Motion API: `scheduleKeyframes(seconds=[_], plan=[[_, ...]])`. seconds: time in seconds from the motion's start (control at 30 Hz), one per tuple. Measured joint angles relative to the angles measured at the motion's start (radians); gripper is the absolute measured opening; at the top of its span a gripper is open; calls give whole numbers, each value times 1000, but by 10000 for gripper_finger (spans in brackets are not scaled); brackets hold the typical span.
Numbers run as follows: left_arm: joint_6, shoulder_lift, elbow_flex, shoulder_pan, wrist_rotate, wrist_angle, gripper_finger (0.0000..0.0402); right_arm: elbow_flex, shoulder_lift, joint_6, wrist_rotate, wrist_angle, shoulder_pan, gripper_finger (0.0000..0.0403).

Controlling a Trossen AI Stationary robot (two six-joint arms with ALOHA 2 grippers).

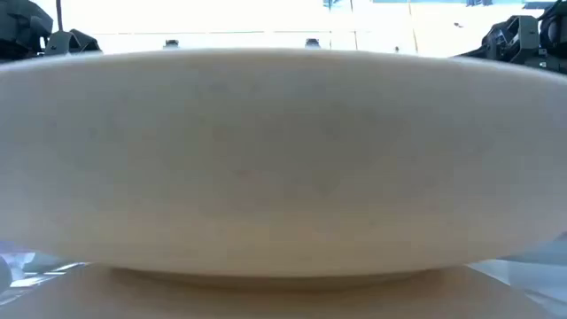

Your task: Place and stack plates onto a shelf

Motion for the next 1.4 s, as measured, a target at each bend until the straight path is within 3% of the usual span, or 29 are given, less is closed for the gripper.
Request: scheduleKeyframes(seconds=[0.27,0.47,0.63,0.87,0.97,1.13,1.23,1.4], plan=[[0,0,0,0,0,0,17,0,0,0,0,17,0,146],[0,0,0,0,0,0,17,38,4,54,-1,158,0,146],[0,0,0,0,0,0,17,193,67,14,0,8,0,146],[0,0,0,-1,0,0,17,460,277,-49,-73,-292,0,146],[0,0,0,-1,0,1,17,548,386,-137,-11,-517,0,146],[0,0,0,0,0,0,17,596,561,-204,212,-766,0,146],[0,0,0,0,0,0,17,576,666,-202,306,-801,0,146],[0,0,0,0,0,0,17,550,821,-185,315,-758,0,146]])
